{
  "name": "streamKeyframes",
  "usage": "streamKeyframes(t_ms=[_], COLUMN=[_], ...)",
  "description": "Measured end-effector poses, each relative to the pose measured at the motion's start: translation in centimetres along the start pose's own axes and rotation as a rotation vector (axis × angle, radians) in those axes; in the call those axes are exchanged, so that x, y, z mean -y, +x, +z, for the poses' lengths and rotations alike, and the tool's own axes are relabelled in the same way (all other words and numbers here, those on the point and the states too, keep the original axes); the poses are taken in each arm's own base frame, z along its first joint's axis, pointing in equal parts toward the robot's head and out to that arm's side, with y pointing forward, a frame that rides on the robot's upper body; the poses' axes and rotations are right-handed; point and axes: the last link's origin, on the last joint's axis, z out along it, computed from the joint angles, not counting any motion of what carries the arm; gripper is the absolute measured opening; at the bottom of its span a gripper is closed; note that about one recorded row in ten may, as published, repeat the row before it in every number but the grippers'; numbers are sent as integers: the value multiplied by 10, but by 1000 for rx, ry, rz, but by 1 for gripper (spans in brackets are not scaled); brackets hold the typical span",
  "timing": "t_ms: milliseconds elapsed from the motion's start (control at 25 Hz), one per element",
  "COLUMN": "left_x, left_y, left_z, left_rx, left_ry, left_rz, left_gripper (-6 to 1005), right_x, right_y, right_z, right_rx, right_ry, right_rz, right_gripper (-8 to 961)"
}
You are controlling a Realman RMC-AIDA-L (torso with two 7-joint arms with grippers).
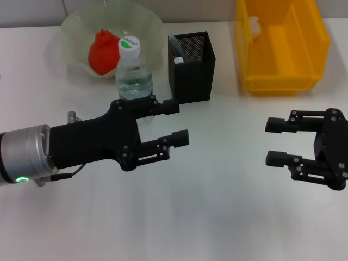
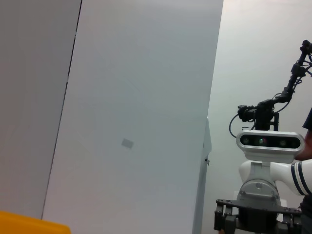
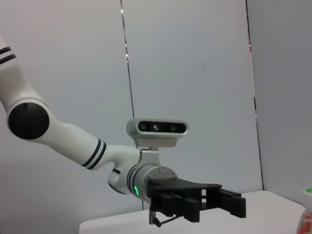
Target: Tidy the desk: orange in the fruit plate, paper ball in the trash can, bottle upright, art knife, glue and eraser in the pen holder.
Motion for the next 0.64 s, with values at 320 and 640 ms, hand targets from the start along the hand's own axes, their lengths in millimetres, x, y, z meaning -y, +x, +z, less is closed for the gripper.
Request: streamKeyframes(t_ms=[320, 640], left_x=[-2, -1], left_y=[4, 5], left_z=[-2, -4], left_rx=[4, 11], left_ry=[-36, -43], left_rz=[-2, 3], left_gripper=[618, 618], right_x=[2, 2], right_y=[-2, -3], right_z=[4, 4], right_rx=[2, 2], right_ry=[-16, -26], right_rz=[-6, -8], right_gripper=[528, 528])
